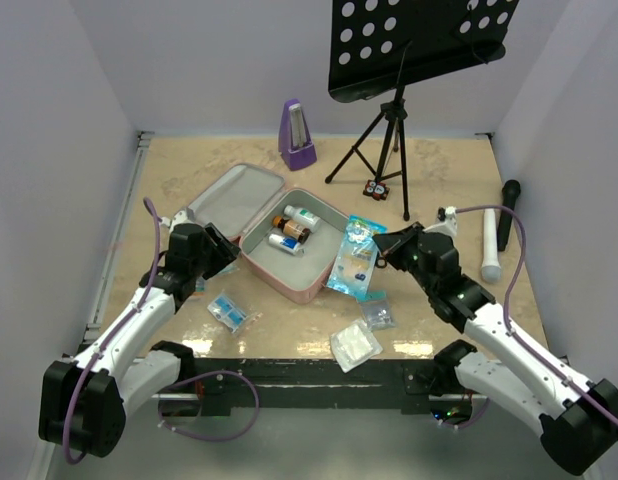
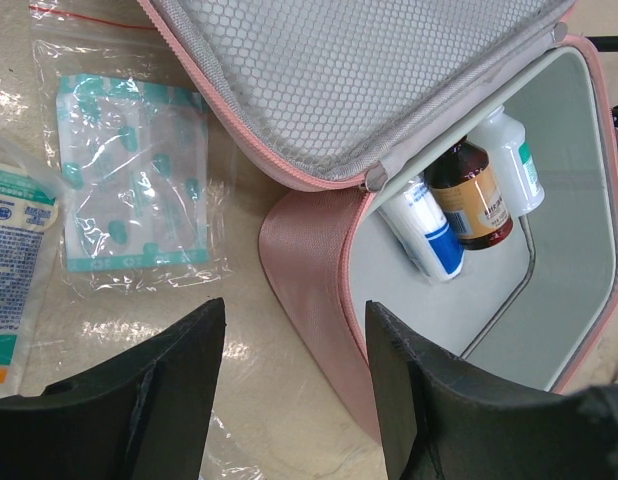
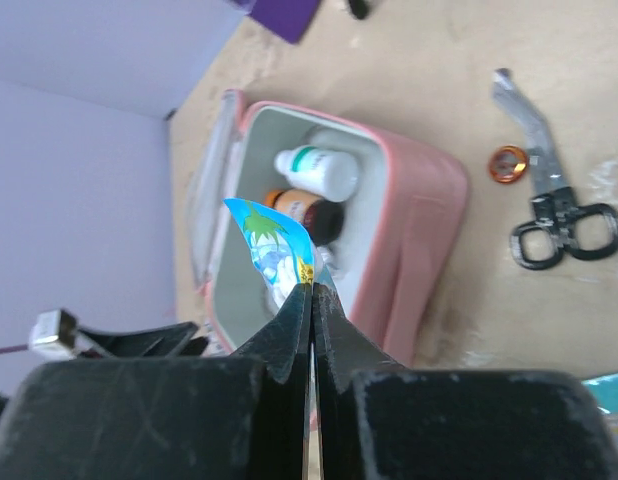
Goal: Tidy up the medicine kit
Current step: Pick up the medical item at the center of the board, then place the medical item at the medicine box.
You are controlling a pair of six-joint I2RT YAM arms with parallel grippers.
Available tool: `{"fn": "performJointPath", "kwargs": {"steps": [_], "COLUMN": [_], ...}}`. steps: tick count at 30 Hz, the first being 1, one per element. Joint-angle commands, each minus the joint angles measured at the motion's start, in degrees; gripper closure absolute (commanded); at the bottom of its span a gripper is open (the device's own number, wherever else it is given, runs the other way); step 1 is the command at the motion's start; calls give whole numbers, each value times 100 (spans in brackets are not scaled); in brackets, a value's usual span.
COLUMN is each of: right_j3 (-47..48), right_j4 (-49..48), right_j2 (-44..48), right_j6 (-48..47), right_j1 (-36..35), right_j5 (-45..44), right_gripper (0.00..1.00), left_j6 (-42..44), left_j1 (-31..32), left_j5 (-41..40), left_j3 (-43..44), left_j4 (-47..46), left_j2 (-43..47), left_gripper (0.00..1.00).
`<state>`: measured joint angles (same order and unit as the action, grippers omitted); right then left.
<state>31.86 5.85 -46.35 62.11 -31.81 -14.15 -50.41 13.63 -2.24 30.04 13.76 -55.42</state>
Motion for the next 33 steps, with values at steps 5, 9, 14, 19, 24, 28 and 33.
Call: {"fn": "performJointPath", "kwargs": {"steps": [5,9,14,19,24,28,33], "right_j3": [102,84,312,409,295,304,391], "right_j4": [-1936,-2657,-2914,-2870,-3247,-3345,-3213], "right_j2": [-436,-822,-1507,-1974,-2317,-2545,-2800], "right_j6": [609,961,1277,1620,1989,2156,2174], "right_j1": [-35,-141,-343,-642,-765,-774,-774], "right_j5": [800,643,282,-245,-483,-658,-826], "right_gripper": [100,100,100,100,100,100,100], "left_j6": [-144,-162,-153,-171,-179,-188,-171], "left_j1": [-9,-9,-18,-9,-9,-9,-9], "left_j5": [-22,-4,-31,-57,-31,-22,-48], "left_j3": [116,116,107,63,-7,-25,-60], "left_j4": [-172,-198,-198,-207,-260,-286,-286], "left_j2": [119,119,101,119,119,110,101], "left_gripper": [38,38,38,38,38,38,38]}}
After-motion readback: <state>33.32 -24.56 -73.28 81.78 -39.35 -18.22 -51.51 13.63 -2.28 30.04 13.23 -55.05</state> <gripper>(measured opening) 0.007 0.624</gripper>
